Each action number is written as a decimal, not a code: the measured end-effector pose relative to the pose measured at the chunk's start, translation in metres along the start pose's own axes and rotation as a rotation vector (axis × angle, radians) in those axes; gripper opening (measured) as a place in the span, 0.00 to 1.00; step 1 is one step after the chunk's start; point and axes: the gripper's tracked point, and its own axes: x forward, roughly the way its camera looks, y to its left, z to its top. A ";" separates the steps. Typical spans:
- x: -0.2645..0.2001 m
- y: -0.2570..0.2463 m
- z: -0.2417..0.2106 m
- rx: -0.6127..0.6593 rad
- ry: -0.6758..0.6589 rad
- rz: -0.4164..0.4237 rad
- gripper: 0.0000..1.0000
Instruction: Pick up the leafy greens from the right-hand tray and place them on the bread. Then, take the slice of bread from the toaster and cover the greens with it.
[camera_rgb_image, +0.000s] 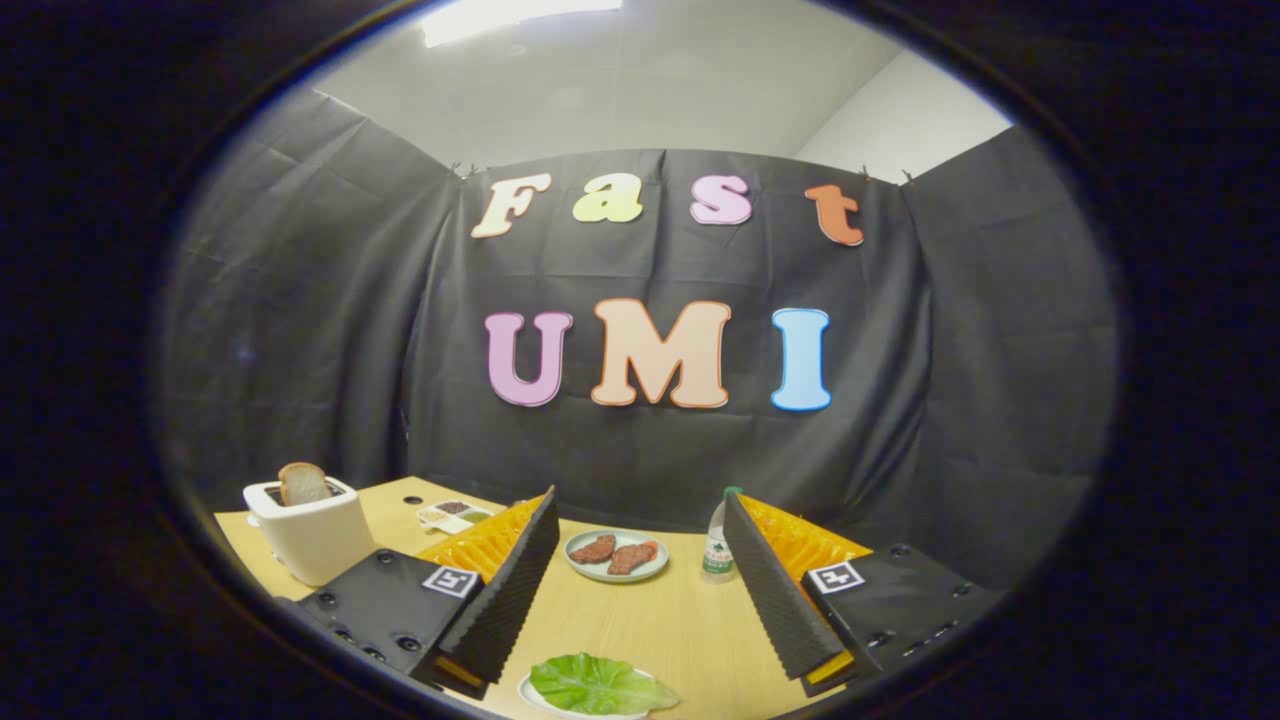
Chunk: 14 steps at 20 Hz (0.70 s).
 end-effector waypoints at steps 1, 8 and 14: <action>0.002 0.003 -0.006 0.001 0.016 0.020 1.00; 0.013 0.005 -0.044 -0.083 0.120 0.111 1.00; 0.023 0.018 -0.071 -0.171 0.200 0.235 1.00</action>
